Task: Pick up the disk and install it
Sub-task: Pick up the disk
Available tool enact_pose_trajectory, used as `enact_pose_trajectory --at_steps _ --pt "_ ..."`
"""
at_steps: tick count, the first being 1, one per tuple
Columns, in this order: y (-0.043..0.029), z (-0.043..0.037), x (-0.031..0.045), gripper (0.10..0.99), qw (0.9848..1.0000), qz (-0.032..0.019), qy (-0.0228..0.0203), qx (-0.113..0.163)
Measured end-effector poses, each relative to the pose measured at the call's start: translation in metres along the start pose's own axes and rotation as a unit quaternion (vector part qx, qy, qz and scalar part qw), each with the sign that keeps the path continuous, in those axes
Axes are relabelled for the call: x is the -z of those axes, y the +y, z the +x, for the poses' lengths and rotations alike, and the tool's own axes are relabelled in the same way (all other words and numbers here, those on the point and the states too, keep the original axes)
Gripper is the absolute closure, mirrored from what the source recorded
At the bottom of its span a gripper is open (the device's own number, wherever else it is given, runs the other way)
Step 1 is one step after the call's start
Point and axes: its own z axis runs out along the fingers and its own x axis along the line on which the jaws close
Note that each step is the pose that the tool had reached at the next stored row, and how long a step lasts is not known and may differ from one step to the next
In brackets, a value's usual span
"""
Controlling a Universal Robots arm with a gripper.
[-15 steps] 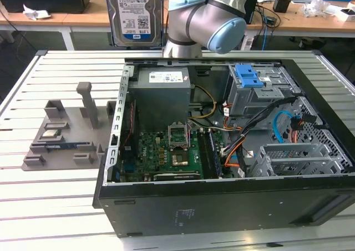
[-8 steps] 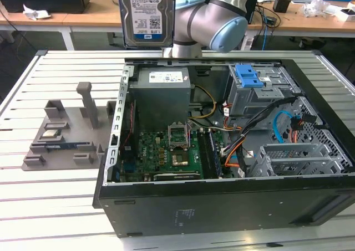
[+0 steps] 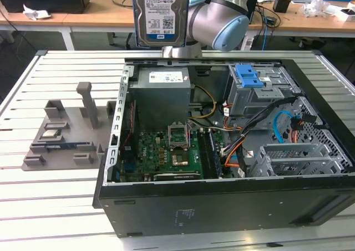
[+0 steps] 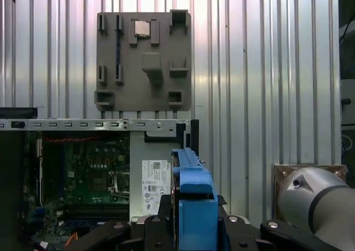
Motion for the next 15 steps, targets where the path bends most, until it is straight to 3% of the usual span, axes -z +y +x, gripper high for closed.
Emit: enact_pose_trajectory --at_steps 15 --pt "-0.0549 -0.0004 0.0017 0.722 1.0 0.0 0.0 0.0"
